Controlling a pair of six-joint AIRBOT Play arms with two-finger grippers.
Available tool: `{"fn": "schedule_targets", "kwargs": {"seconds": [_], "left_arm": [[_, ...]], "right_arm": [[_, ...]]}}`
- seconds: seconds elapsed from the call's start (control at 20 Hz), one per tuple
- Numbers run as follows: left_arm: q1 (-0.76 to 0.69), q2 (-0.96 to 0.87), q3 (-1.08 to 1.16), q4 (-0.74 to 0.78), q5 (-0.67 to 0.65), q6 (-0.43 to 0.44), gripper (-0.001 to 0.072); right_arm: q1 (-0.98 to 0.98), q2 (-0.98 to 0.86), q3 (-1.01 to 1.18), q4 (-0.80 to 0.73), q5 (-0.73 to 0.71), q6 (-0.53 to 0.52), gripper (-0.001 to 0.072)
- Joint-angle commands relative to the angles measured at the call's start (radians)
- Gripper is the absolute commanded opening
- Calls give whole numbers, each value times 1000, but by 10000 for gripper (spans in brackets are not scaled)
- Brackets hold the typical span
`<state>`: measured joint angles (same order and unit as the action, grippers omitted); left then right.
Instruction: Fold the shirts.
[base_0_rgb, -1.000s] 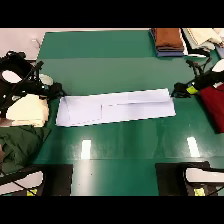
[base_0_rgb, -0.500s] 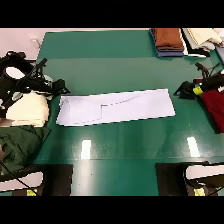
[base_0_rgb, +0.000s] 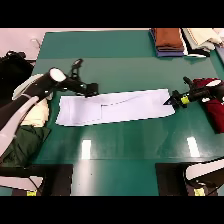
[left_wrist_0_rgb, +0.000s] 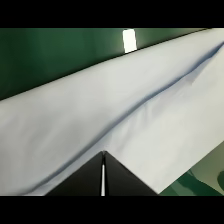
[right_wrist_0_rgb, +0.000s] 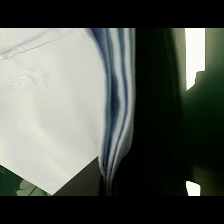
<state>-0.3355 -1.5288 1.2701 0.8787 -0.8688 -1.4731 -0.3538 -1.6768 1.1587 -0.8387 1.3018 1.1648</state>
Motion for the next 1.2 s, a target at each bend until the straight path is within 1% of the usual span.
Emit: {"fn": "schedule_targets", "kwargs": {"seconds": [0.0,0.2,0.3,0.4,0.65,0.85,0.95,1.05,1.1,1.15], "left_arm": [[-105,-134,126,0,16,-41,28],[-173,-267,248,1,21,-72,27],[-199,-321,297,1,17,-81,28],[-213,-356,323,0,18,-101,28],[-224,-377,332,2,16,-109,27],[-222,-373,340,3,12,-108,28],[-197,-371,386,8,-52,-101,27],[-141,-367,473,29,-168,-95,27],[-105,-362,534,53,-242,-95,27],[-71,-347,583,88,-285,-95,27]], "right_arm": [[43,43,0,33,-18,-34,19],[68,196,145,35,76,-22,18],[106,270,229,35,89,34,18],[166,314,307,35,105,64,17],[338,336,457,35,113,127,17],[458,336,513,35,89,152,18],[515,335,527,35,56,156,18],[575,333,528,37,27,163,18],[613,325,529,38,10,163,18],[655,311,529,52,-9,163,18]]}}
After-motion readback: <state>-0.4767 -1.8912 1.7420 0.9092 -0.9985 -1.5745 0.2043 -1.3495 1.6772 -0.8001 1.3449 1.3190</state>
